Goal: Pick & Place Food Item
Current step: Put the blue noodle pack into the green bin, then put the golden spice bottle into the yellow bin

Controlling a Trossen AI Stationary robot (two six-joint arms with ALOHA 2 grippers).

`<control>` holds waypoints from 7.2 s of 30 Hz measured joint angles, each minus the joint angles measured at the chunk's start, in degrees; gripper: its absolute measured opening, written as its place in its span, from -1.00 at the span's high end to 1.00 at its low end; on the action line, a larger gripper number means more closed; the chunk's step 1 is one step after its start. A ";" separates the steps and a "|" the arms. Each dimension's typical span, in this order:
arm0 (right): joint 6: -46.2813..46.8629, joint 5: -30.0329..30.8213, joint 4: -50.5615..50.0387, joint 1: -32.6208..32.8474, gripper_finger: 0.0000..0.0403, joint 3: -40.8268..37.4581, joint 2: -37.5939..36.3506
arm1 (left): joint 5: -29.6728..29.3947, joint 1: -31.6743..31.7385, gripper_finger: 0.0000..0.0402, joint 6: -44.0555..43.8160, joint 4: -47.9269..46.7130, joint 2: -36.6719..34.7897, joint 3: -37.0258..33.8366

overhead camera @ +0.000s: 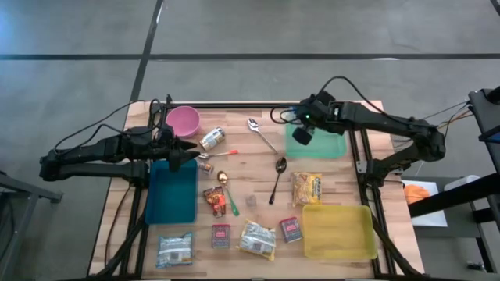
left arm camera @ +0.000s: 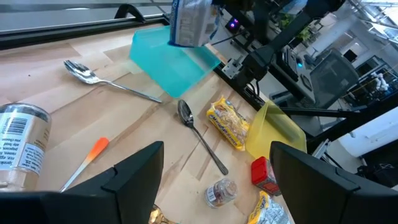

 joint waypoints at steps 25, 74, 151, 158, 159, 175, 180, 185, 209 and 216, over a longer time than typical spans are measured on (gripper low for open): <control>1.35 -2.97 5.30 -1.56 0.96 -21.27 -1.92 | -0.44 0.00 -0.49 0.07 -0.23 -0.01 0.00; 14.54 -9.56 5.32 -1.38 -0.29 -21.71 -5.90 | 0.64 2.52 -0.49 -2.54 -10.04 17.89 12.30; 14.55 -10.60 7.58 -1.40 -0.29 -21.71 -9.96 | 3.21 26.48 -0.96 33.68 -18.24 68.78 30.25; 14.55 -10.60 7.74 -1.40 -0.29 -21.71 -9.96 | 3.08 26.06 -0.96 33.06 -17.89 73.39 29.70; 14.55 -10.60 7.81 -1.40 -0.29 -21.71 -9.96 | 3.39 25.97 -0.96 33.07 -17.82 73.82 29.73; 14.55 -10.60 8.93 -1.40 -0.29 -21.71 -9.96 | 5.90 25.90 -0.39 33.51 -16.29 74.98 29.64; 14.55 -10.60 8.93 -1.40 -0.29 -21.71 -9.96 | 6.01 25.90 -0.39 32.96 -16.32 74.98 29.64; 14.55 -10.60 8.92 -1.40 -0.29 -21.71 -9.96 | 8.10 25.92 -0.39 29.05 -16.49 74.22 29.67; 18.49 -10.65 33.44 -1.18 -0.29 -21.74 -9.96 | 17.66 25.79 -0.39 -10.14 14.91 54.76 27.52; 17.58 -11.16 46.20 2.11 -0.29 -21.74 -10.03 | 17.32 25.79 -0.39 -14.81 16.94 54.69 27.52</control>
